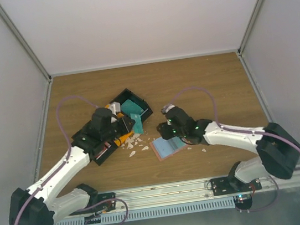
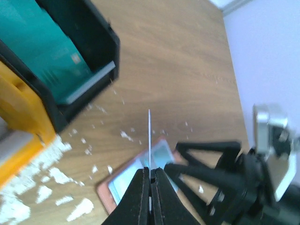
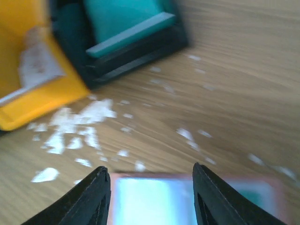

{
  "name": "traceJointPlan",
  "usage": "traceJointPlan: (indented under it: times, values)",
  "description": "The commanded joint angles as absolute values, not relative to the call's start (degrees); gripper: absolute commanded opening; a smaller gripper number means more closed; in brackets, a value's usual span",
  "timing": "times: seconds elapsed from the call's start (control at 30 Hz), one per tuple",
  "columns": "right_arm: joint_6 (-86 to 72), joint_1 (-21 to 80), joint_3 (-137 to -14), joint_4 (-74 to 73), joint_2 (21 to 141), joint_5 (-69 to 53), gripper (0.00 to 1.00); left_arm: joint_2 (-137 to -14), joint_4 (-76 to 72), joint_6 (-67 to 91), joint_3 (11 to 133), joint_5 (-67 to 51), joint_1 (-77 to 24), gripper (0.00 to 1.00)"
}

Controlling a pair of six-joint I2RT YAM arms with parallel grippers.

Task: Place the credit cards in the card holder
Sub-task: Insert the credit card into the card holder.

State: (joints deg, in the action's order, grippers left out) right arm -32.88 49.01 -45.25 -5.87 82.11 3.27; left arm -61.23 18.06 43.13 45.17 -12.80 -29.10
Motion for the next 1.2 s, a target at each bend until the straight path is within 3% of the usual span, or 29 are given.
traceJointPlan:
  times: [0.0,0.17,0.4,0.93,1.17]
  values:
    - [-35.33,44.39,-38.80,-16.89,75.20,9.57,0.51,-63.03,2.44,53.40,38.63,-14.09,-35.59,0.00]
    - [-35.14,39.80,-32.99,-19.42,69.01,6.71,0.55,-69.03,-5.12,59.57,34.59,-10.30,-43.56,0.00]
    - [-33.35,36.34,-29.80,-16.78,71.32,0.26,0.55,-72.83,-12.76,64.93,29.82,-9.39,-47.39,0.00]
    - [-39.02,40.22,-27.53,-17.66,73.52,-6.88,0.36,-74.18,-17.57,67.07,25.22,-9.25,-47.72,0.00]
    - [-46.37,45.36,-29.09,-19.89,73.42,-4.86,0.36,-75.53,-20.29,67.21,23.93,-6.95,-47.73,0.00]
